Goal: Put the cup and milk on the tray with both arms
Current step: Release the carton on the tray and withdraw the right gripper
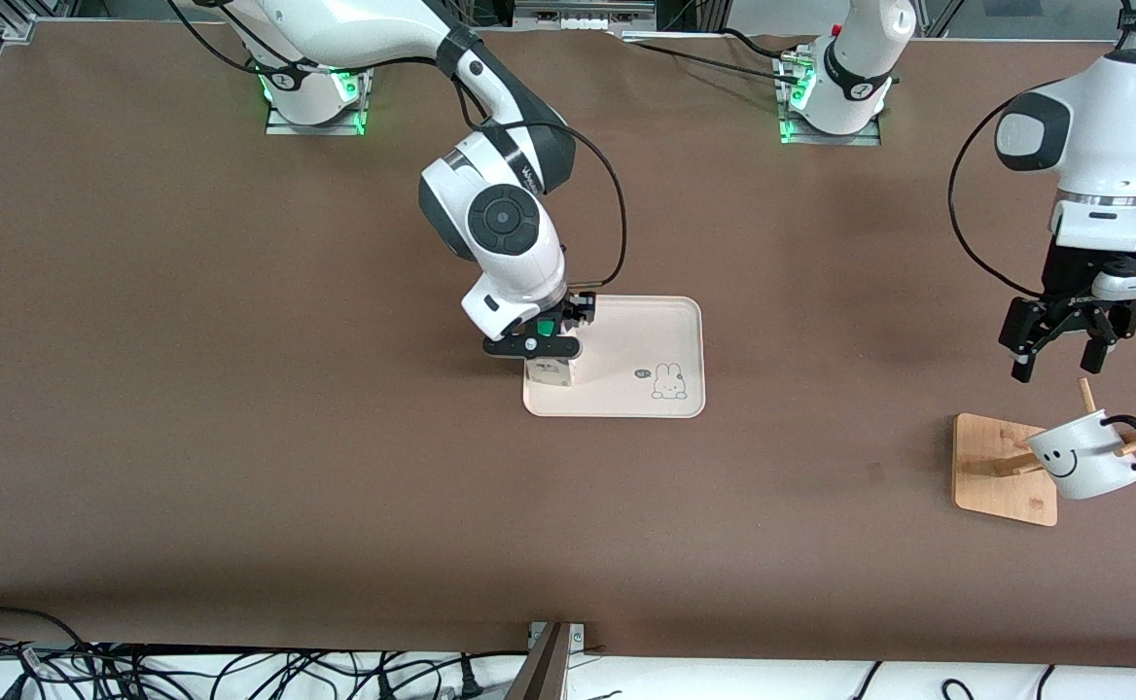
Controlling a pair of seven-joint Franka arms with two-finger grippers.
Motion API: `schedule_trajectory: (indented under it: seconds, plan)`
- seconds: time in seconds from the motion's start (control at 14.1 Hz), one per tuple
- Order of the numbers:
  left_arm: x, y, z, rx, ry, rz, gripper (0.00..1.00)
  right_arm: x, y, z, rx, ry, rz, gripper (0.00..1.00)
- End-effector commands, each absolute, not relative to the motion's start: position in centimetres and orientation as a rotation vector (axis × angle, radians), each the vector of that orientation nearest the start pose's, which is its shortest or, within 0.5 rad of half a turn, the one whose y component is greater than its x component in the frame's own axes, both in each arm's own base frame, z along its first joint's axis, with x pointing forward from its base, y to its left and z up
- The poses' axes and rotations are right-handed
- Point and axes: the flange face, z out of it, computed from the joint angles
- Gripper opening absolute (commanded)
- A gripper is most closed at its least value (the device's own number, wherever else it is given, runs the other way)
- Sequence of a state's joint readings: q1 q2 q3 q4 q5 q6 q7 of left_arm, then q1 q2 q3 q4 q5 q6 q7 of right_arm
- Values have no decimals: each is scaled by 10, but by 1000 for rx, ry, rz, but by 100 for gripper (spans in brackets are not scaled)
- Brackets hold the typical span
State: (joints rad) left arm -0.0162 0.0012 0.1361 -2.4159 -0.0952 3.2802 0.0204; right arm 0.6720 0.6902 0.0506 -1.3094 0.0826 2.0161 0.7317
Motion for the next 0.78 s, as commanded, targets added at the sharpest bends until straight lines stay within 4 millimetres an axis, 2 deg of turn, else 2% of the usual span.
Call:
schedule_trajectory:
  seconds: [0.0,0.07,0.21,0.28,0.43,0.57,0.71]
  plan:
    - [530,75,404,-2780,-282,-1340,100,568,475,350,-3060,110,40,100]
    - [530,76,403,-2781,-288,-1338,100,573,468,361,-3059,125,19,100]
    - [530,70,402,-2787,-272,-1338,100,579,459,397,-3034,136,-35,100]
    - [528,64,397,-2803,-263,-1325,100,581,449,407,-3047,147,-26,100]
    - [530,63,380,-2823,-262,-1279,100,593,430,440,-3033,105,-56,100]
    - [532,56,366,-2826,-241,-1277,100,608,400,458,-3038,115,-54,100]
    - [534,55,349,-2801,-233,-1310,100,627,358,482,-3009,203,-89,100]
